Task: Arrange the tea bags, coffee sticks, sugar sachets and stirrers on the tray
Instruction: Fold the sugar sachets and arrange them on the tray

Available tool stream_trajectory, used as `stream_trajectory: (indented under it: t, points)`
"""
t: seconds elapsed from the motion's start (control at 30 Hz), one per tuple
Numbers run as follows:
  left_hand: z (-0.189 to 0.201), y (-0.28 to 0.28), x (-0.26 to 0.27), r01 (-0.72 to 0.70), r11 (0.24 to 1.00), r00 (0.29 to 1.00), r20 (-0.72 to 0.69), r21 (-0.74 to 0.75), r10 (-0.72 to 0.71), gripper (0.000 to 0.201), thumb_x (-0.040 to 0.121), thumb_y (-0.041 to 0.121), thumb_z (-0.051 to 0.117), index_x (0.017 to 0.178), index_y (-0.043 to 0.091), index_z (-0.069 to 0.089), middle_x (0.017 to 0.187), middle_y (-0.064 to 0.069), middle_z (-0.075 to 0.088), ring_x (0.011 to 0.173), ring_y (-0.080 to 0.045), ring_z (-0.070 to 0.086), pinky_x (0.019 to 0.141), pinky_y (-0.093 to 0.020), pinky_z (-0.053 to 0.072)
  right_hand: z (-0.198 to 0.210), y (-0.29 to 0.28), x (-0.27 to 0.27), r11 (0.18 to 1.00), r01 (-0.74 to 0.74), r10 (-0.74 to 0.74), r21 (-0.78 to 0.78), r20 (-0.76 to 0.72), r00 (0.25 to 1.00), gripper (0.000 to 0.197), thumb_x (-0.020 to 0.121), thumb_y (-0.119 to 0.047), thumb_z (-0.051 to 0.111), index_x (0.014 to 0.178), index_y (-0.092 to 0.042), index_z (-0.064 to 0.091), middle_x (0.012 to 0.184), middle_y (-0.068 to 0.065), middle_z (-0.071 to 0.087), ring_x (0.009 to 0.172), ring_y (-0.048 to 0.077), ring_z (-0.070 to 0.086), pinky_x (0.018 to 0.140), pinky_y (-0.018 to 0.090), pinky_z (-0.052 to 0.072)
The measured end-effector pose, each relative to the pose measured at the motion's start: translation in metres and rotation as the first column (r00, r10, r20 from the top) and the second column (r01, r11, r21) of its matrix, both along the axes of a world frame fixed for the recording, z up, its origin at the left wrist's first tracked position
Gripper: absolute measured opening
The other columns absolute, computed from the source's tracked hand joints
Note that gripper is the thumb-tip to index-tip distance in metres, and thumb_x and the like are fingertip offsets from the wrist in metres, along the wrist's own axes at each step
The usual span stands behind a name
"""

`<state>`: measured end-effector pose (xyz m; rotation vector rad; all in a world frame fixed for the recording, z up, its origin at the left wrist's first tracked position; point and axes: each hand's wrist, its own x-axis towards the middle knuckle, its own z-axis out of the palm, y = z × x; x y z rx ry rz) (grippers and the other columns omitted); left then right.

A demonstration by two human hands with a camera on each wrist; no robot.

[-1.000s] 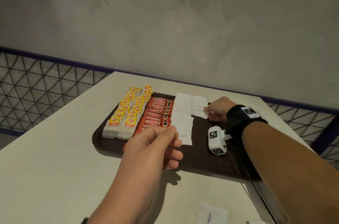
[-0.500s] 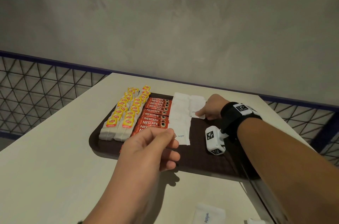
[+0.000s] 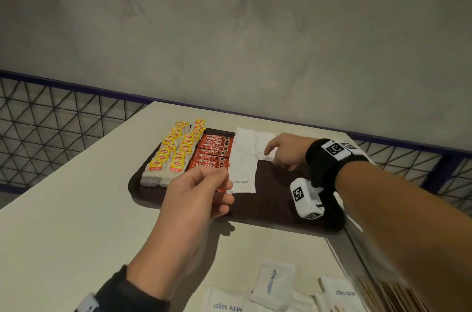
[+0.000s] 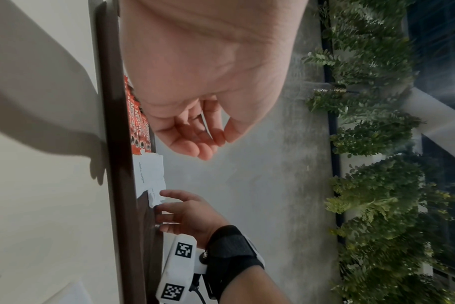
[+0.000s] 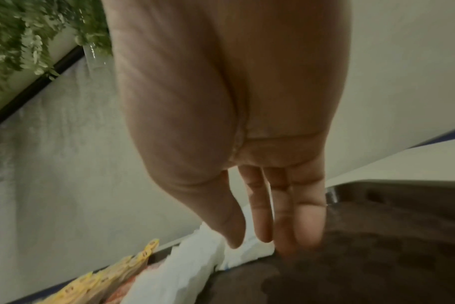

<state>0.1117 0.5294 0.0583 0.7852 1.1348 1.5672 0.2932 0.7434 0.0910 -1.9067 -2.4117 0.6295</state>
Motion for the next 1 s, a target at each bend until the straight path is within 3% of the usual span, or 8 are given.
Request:
stream_trajectory:
  t: [0.17,0.27,0.33,0.53,0.6,0.67,0.77,1.0]
  points:
    - [-0.003,0.004,0.000,0.020,1.000,1.000,-0.020,0.001,-0.020,0.015,0.097,0.017,0.067,0.088,0.006,0.072,0.079,-0.010,0.070,0.062,-0.016,0.063,0.054,-0.026,0.052,-0.013,0.004,-0.010,1.000,-0.019,0.016,0.020,0.104,0.994,0.048,0.094,-0.003,0.050,0.138,-0.018,0.060,0.088,-0.004,0.057,0.073,0.026,0.065,0.075,0.037,0.061]
    - [-0.003,0.004,0.000,0.026,1.000,1.000,-0.017,0.011,-0.025,0.015,0.097,0.017,0.067,0.087,0.006,0.071,0.080,-0.010,0.070,0.061,-0.015,0.062,0.055,-0.026,0.052,-0.011,0.005,-0.011,0.999,-0.033,0.029,0.027,0.120,0.992,0.046,0.095,-0.008,0.056,0.141,-0.015,0.058,0.086,-0.005,0.057,0.089,0.033,0.071,0.081,0.042,0.063]
    - [-0.001,0.003,0.000,0.027,1.000,0.999,-0.019,0.013,-0.027,0.014,0.097,0.017,0.068,0.088,0.007,0.071,0.080,-0.009,0.070,0.061,-0.015,0.062,0.056,-0.027,0.052,-0.005,-0.001,-0.009,0.998,-0.048,0.043,0.043,0.105,0.994,0.047,0.094,-0.015,0.063,0.141,-0.016,0.056,0.085,-0.003,0.059,0.084,0.031,0.070,0.079,0.041,0.063]
    - [0.002,0.002,-0.002,0.018,0.999,0.999,-0.035,0.033,-0.017,0.013,0.099,0.015,0.065,0.088,0.009,0.068,0.079,-0.007,0.069,0.059,-0.015,0.061,0.054,-0.025,0.051,0.035,-0.086,-0.001,0.953,-0.301,0.300,0.026,0.037,0.953,0.013,0.091,-0.023,0.072,0.104,-0.023,0.073,0.089,0.003,0.071,0.062,0.008,0.061,0.062,0.023,0.054]
    - [0.005,0.001,-0.003,0.015,0.999,0.999,-0.040,0.037,-0.013,0.015,0.099,0.017,0.065,0.085,0.013,0.068,0.077,-0.004,0.070,0.061,-0.014,0.062,0.055,-0.025,0.052,0.042,-0.134,0.001,0.899,-0.425,0.430,-0.104,0.031,0.902,0.016,0.088,-0.028,0.077,0.103,-0.031,0.073,0.091,-0.003,0.071,0.070,0.007,0.063,0.067,0.023,0.055]
    - [0.008,-0.001,-0.004,0.017,0.999,0.999,-0.051,0.045,-0.015,0.014,0.099,0.019,0.065,0.086,0.014,0.069,0.078,-0.003,0.071,0.063,-0.014,0.064,0.056,-0.026,0.052,0.038,-0.173,0.002,0.845,-0.492,0.517,-0.210,0.083,0.852,0.035,0.084,-0.034,0.081,0.117,-0.038,0.068,0.101,-0.012,0.066,0.080,0.002,0.063,0.067,0.019,0.053]
    - [0.011,-0.006,-0.002,0.035,0.998,0.997,-0.070,0.047,-0.032,0.011,0.098,0.021,0.066,0.090,0.014,0.070,0.079,-0.002,0.072,0.065,-0.016,0.065,0.058,-0.027,0.053,0.016,-0.208,0.004,0.811,-0.540,0.584,-0.224,0.259,0.769,0.056,0.084,-0.046,0.078,0.135,-0.046,0.052,0.119,-0.016,0.052,0.104,0.007,0.057,0.086,0.025,0.054]
    - [0.014,-0.015,0.002,0.077,0.996,0.990,-0.122,0.043,-0.071,0.008,0.097,0.022,0.067,0.095,0.015,0.071,0.082,-0.001,0.073,0.067,-0.016,0.066,0.063,-0.030,0.053,-0.004,-0.228,0.012,0.868,-0.484,0.497,-0.114,0.150,0.855,0.028,0.088,-0.038,0.075,0.115,-0.037,0.064,0.112,-0.014,0.061,0.102,0.011,0.061,0.092,0.036,0.056]
